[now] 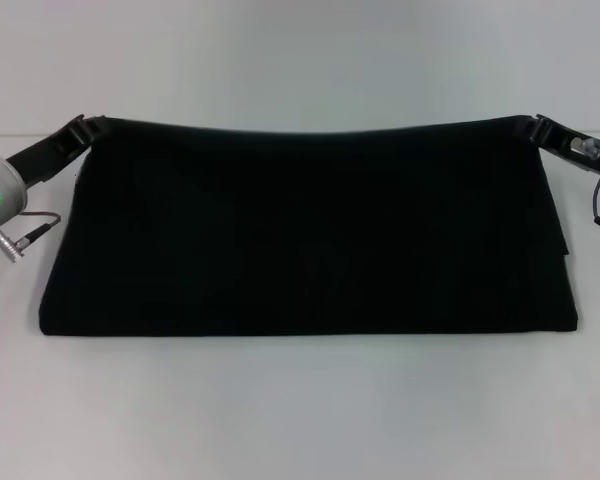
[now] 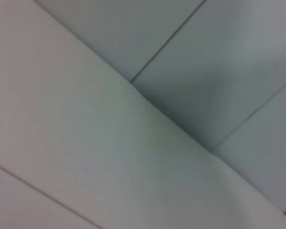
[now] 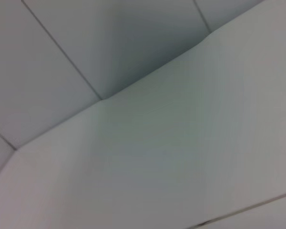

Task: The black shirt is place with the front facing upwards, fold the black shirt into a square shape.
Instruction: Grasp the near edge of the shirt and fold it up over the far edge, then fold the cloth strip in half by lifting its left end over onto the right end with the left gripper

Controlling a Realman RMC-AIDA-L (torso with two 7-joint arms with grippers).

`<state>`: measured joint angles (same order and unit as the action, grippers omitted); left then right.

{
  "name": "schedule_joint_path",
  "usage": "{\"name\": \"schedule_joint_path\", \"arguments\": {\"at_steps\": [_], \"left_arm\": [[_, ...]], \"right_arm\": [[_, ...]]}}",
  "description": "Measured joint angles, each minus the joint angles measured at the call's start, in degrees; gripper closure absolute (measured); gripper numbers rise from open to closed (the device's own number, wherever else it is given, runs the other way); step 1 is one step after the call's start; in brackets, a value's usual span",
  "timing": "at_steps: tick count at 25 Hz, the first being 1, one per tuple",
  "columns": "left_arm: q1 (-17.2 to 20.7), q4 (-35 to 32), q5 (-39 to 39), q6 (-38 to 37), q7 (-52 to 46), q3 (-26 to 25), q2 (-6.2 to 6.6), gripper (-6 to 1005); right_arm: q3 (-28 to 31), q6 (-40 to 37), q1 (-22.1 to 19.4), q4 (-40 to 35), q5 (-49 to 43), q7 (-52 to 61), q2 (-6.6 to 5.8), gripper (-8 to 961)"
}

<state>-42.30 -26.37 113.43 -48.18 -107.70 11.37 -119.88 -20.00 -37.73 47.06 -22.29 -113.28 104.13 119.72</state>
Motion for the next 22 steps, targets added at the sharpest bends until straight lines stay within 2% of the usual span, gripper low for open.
{"name": "schedule_joint_path", "arguments": {"at_steps": [6,12,15,17,20,22], "left_arm": [[-0.8,1.2,-3.6,2.2,1.0,0.0,-0.51,846],[-0.6,1.6,-6.3,1.6,2.1,0.6,-0.66,754],[0.8,1.6,-6.3,-2.6,2.0,3.3,0.41,643],[2.3,1.8,-6.3,-8.0,1.1,4.5,1.60,569],[5.6,2.7,-5.9,-15.9,-2.6,5.7,3.68,482],[8.6,2.8,-5.6,-21.7,-4.9,8.1,5.35,432]], "right_arm": [[0.0,2.8,1.9,0.8,0.0,-3.4,-0.01,880],[0.0,4.1,2.8,1.3,0.0,-4.3,-0.02,671],[-0.2,1.1,1.8,1.1,-0.1,-4.4,-0.29,541],[-1.2,-4.6,0.5,0.7,-0.2,-6.2,-0.91,455],[-3.9,-15.8,-1.8,0.2,-0.2,-13.6,-1.56,381],[-6.5,-25.8,-4.4,-0.8,-0.3,-23.5,-1.28,332]]}}
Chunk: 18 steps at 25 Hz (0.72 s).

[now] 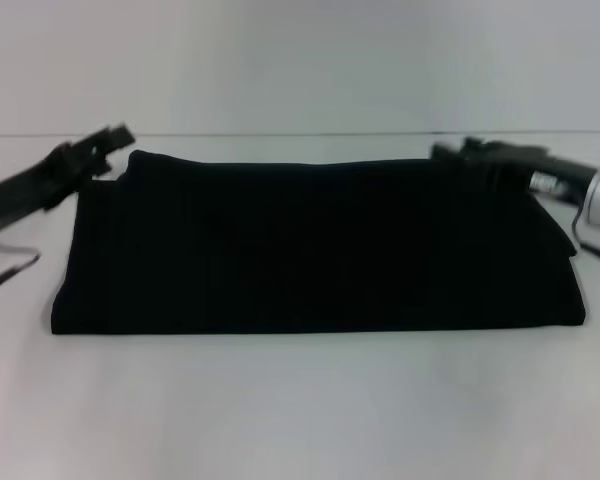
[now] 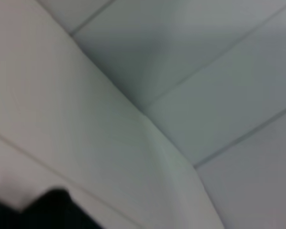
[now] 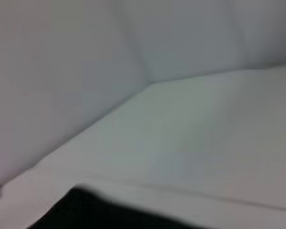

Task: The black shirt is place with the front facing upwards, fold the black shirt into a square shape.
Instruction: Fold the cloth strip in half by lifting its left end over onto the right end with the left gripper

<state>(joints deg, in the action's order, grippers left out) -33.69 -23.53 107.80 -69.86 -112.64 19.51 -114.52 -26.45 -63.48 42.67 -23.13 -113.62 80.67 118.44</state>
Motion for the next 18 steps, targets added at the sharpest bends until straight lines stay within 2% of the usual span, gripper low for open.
{"name": "schedule_joint_path", "arguments": {"at_steps": [1,3,4,6,9,14,18], "left_arm": [[1.0,-0.1,0.1,-1.8,-0.7,0.7,0.39,407],[3.9,-0.4,0.3,-6.9,-3.1,1.4,1.44,277],[5.2,-0.5,0.3,-9.0,-4.1,1.5,1.79,212],[8.0,-1.2,0.6,-13.3,-6.2,1.6,2.34,168],[11.7,-4.7,2.2,-15.8,-9.8,1.5,1.99,102],[14.5,-8.1,7.2,-17.0,-18.0,1.2,1.28,104],[14.3,-8.2,13.8,-15.6,-24.6,1.2,1.38,105]], "right_arm": [[0.0,0.0,0.0,0.0,0.0,0.0,0.00,320],[-2.8,-6.7,-2.6,-0.8,0.0,-9.0,0.96,296],[-2.8,-6.7,-2.6,-0.8,0.0,-9.0,0.96,284],[-4.1,-9.8,-3.7,-0.6,0.1,-13.4,1.41,260],[-4.4,-12.2,-4.4,1.0,0.3,-16.9,1.73,224],[-5.3,-13.2,-4.9,4.5,0.0,-23.6,1.69,7],[-6.9,-12.5,-5.2,6.8,-0.1,-28.3,1.74,8]]}}
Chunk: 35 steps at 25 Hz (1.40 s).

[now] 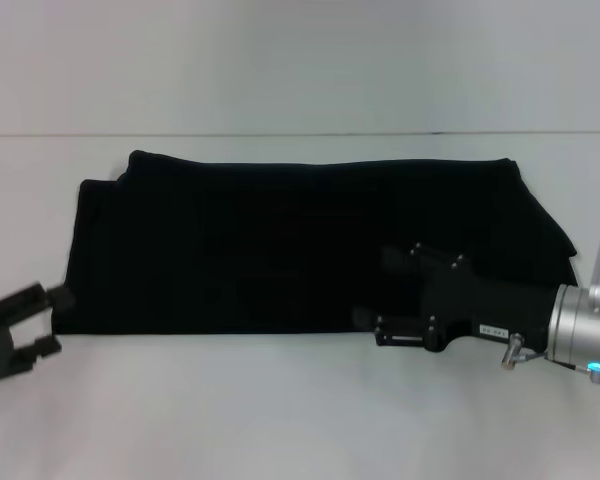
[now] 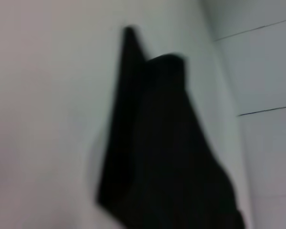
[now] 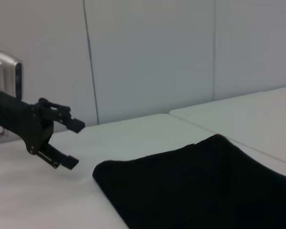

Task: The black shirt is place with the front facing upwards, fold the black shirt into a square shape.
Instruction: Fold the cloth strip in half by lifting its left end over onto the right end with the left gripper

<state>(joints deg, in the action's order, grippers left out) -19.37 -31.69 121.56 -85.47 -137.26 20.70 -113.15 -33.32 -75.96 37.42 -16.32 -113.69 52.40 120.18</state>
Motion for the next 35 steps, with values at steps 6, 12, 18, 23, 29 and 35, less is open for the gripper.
{"name": "schedule_joint_path", "arguments": {"at_steps": [6,12,18,23,29,35], "left_arm": [[-1.5,0.6,2.9,4.0,-2.2,-0.1,0.03,108],[-1.9,0.8,2.7,8.0,-4.8,-0.1,-0.18,108],[-2.6,0.8,3.1,9.8,-6.7,0.4,-0.23,109],[-3.0,0.9,3.1,10.4,-7.9,0.4,-0.21,109],[-3.8,2.2,3.1,11.2,-8.0,0.7,-0.23,110],[-4.9,3.0,3.1,13.0,-8.1,2.0,-0.25,110]], "right_arm": [[0.0,1.2,0.2,0.8,0.1,-0.3,0.02,8],[-0.1,1.3,0.2,1.3,0.2,-0.4,-0.01,8],[-0.1,1.8,0.2,1.5,0.1,-0.4,-0.04,8],[-0.1,1.9,0.3,1.5,0.0,-0.4,-0.04,8],[-0.1,1.9,0.4,1.6,0.0,-0.4,-0.04,8],[-0.1,1.6,0.3,1.8,0.0,-0.5,-0.04,8]]}}
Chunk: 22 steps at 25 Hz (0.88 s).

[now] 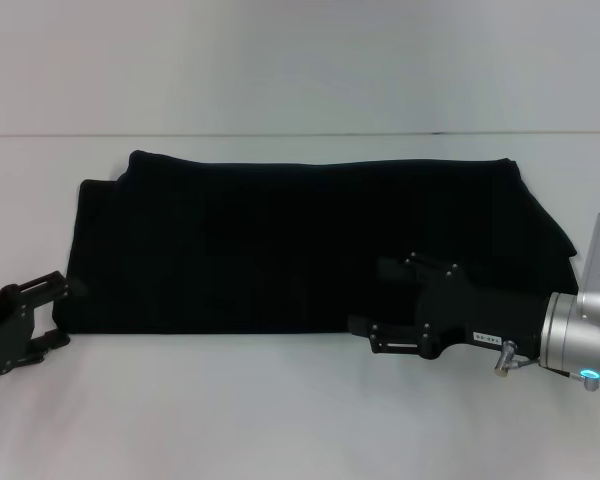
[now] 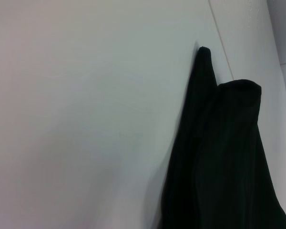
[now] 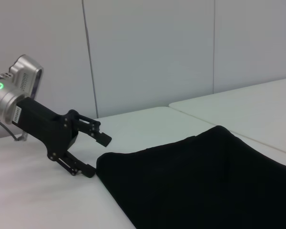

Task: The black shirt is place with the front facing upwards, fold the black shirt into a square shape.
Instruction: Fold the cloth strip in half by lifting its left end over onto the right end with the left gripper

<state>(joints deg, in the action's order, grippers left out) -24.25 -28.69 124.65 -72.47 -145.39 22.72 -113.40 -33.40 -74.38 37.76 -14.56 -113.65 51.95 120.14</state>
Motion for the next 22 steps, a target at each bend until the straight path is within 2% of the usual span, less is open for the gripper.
{"name": "schedule_joint_path", "arguments": {"at_steps": [7,14,22], "left_arm": [[-1.2,0.8,0.1,1.1,0.0,0.1,0.13,111],[-4.0,1.6,0.1,3.5,0.0,1.0,-0.01,112],[-4.7,0.2,0.2,4.0,0.4,4.9,0.47,142]], "right_arm": [[0.0,0.0,0.0,0.5,0.0,0.0,0.00,8],[0.0,0.0,0.1,0.6,0.0,0.0,0.00,7],[0.0,-0.2,0.0,0.6,0.0,0.0,0.00,7]]}}
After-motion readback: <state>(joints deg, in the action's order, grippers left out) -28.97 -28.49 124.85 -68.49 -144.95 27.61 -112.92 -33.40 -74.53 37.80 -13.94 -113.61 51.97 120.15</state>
